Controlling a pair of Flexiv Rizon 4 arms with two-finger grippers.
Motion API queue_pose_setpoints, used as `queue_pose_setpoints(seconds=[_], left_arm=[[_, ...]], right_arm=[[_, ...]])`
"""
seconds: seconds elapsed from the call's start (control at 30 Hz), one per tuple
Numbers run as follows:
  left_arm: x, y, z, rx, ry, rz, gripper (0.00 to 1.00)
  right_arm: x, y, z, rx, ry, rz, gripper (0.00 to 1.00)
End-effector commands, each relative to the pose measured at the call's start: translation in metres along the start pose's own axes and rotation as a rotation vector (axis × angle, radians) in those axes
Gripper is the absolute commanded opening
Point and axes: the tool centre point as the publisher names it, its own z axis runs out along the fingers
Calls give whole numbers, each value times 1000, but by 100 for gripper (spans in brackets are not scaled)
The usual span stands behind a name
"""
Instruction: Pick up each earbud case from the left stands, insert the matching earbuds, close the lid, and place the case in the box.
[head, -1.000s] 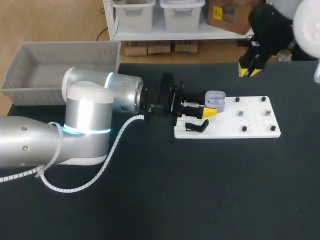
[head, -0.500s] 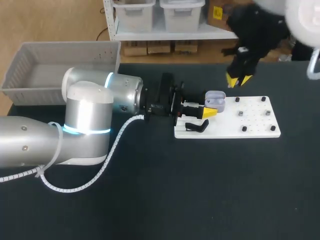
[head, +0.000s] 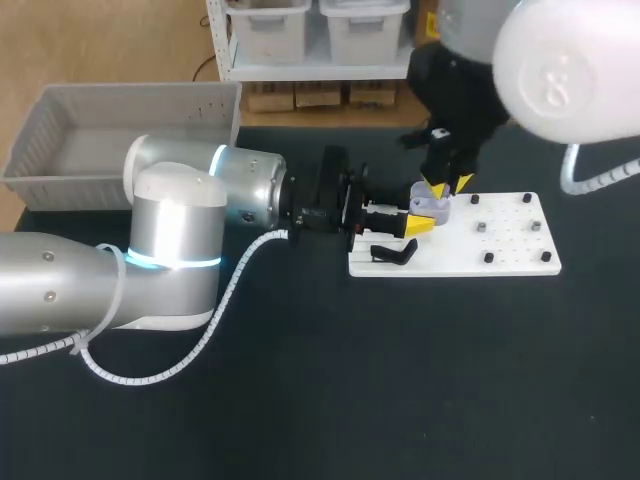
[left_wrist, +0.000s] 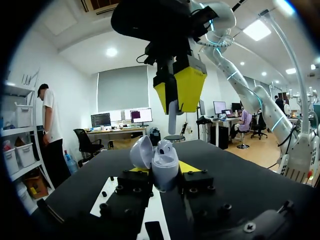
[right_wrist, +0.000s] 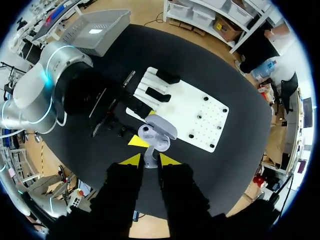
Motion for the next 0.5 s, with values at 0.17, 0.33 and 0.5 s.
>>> queue_pose_setpoints(seconds=[0.17,0.33,0.5], left_arm=[[1,-2,0,-6,-2,3,0],[1,-2,0,-6,-2,3,0],[1,-2,0,-6,-2,3,0]], right_arm=[[-7,6,7,33,0,0,0],[-11,7,10,45,0,-3,0],[-12,8,12,49,5,-1,0]])
